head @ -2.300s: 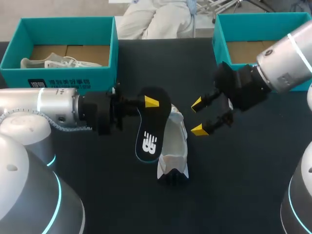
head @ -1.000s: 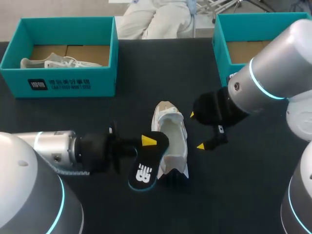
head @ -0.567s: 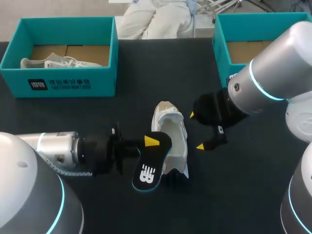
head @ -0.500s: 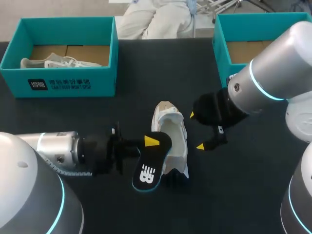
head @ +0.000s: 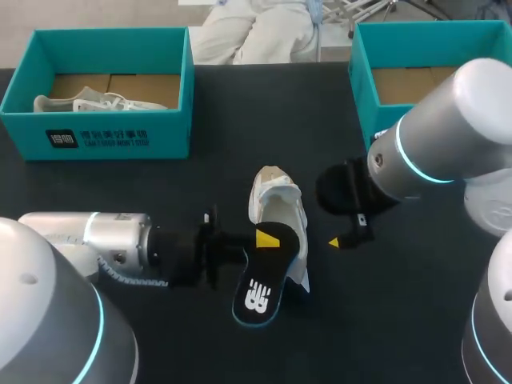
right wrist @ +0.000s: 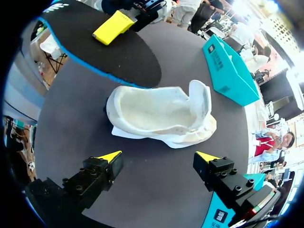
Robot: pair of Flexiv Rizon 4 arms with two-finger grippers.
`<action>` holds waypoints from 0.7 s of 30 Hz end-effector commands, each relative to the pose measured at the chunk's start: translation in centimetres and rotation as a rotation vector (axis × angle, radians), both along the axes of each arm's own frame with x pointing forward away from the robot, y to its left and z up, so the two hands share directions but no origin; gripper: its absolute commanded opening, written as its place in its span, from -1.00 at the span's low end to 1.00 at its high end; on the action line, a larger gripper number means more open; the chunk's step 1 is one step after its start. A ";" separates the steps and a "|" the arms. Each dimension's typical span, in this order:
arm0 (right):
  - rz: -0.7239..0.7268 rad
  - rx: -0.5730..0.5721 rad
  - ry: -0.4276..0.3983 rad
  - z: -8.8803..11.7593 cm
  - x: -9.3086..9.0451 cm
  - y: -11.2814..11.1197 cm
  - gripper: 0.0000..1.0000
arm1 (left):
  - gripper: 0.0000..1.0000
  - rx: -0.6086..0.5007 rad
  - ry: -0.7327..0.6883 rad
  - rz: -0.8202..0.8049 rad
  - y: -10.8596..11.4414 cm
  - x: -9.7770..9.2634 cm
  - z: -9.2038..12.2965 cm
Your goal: Take the shoe out of the shoebox, open the shoe tongue, remove and reinsert the insole, then place the shoe into the shoebox
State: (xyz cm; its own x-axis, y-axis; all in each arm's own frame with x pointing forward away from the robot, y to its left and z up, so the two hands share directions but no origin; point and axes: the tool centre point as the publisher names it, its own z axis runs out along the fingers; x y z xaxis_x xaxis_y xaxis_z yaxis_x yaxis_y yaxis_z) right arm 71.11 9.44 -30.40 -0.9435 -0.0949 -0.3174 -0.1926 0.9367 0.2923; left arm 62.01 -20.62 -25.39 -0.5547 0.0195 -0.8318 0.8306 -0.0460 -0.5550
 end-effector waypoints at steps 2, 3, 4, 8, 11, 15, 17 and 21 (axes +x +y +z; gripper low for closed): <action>0.026 0.036 0.002 -1.3 1.2 1.5 1.00 | -1.00 0.008 -0.006 -0.004 -1.3 0.3 -0.7; 0.033 0.037 0.007 -1.4 1.3 1.7 1.00 | -1.00 0.009 -0.006 -0.004 -1.4 0.3 -0.8; 0.034 0.041 0.008 -1.5 1.3 1.9 1.00 | -1.00 0.009 -0.005 -0.005 -1.4 0.4 -0.8; 0.044 0.051 0.021 -2.4 1.2 2.4 1.00 | -1.00 0.011 0.001 -0.013 -1.4 0.5 -0.9; 0.047 0.057 0.027 -3.2 1.0 2.5 1.00 | -1.00 0.011 0.002 -0.019 -1.6 0.6 -0.8; 0.044 0.063 0.043 -3.7 0.9 2.7 1.00 | -1.00 0.010 0.007 -0.028 -2.3 0.9 -1.0; 0.033 0.048 0.042 -3.7 0.9 2.7 1.00 | -1.00 0.015 0.013 -0.035 -2.6 1.0 -1.2; 0.031 0.051 0.039 -3.6 0.9 2.7 1.00 | -1.00 0.043 0.020 -0.029 -3.1 1.2 -2.1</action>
State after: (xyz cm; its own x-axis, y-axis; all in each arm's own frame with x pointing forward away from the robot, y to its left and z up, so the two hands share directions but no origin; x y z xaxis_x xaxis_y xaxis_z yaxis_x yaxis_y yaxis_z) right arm 72.18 11.77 -33.93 -0.9529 -0.1115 -0.2820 -0.2113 0.9111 0.3539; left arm 62.88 -22.63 -26.95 -0.5707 0.0629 -0.8187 0.8174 -0.0515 -0.5738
